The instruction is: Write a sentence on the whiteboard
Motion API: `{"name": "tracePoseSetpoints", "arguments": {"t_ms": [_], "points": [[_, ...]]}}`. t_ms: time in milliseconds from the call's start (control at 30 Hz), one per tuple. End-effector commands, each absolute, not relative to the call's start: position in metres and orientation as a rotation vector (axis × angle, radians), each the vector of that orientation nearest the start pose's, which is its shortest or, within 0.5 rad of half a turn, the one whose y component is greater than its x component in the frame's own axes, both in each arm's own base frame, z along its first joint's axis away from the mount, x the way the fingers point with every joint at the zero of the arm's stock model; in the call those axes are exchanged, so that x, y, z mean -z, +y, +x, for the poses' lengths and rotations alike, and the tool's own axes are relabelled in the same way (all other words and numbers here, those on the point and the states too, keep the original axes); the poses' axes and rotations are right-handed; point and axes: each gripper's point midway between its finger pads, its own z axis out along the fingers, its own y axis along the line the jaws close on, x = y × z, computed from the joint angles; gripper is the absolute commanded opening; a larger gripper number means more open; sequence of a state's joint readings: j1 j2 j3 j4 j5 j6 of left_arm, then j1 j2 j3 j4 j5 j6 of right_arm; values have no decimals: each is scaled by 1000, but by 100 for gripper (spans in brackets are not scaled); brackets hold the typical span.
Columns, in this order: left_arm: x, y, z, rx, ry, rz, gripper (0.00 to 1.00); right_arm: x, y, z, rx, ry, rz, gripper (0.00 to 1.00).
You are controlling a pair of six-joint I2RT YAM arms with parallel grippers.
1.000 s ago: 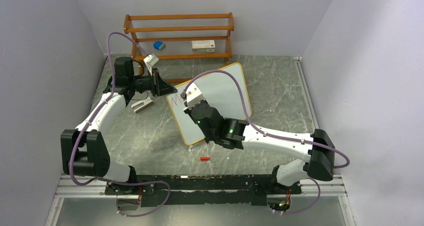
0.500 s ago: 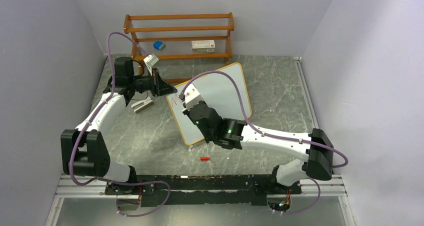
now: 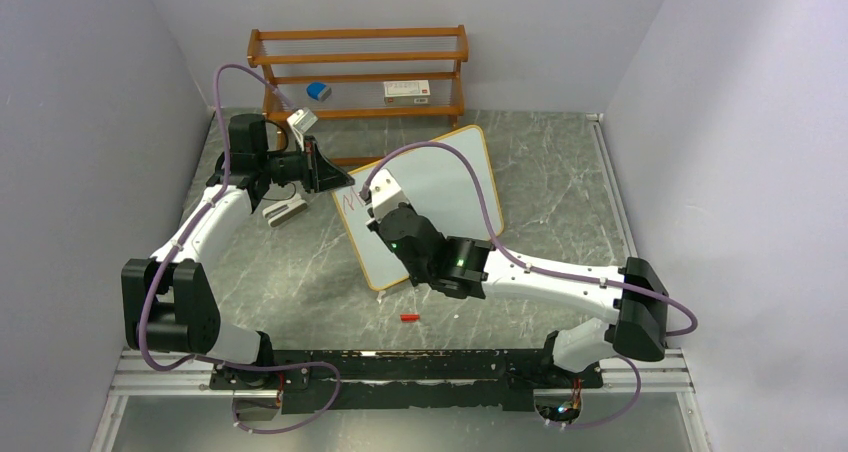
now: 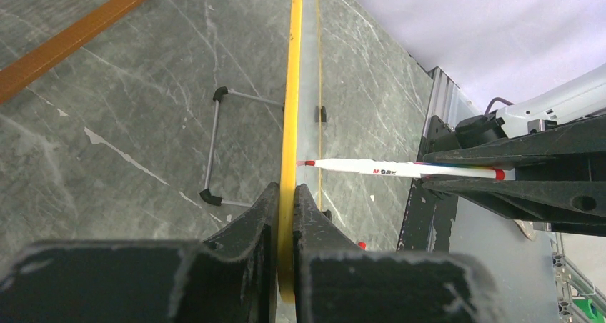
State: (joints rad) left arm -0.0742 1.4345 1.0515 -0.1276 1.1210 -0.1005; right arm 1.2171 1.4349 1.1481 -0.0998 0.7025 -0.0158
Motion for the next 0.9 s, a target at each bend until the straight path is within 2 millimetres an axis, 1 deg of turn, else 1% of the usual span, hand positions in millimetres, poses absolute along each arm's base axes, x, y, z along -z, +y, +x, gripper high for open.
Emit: {"name": "tracePoseSetpoints", "arguments": {"t_ms": [0, 233, 533, 667, 867], "points": [[-227, -179, 333, 1213, 1862, 672, 5, -237, 336, 248, -119, 1786, -681, 0], [-226, -179, 333, 1213, 1863, 673, 5, -231, 331, 246, -111, 1806, -683, 0], [-226, -179, 333, 1213, 1864, 674, 5, -231, 333, 245, -121, 1800, -683, 0], [-225, -179, 332, 1216, 1865, 675, 5, -234, 335, 249, -115, 1783, -671, 0], [-225, -179, 332, 1213, 1867, 676, 5, -245, 337, 255, -115, 1748, -629, 0]]}}
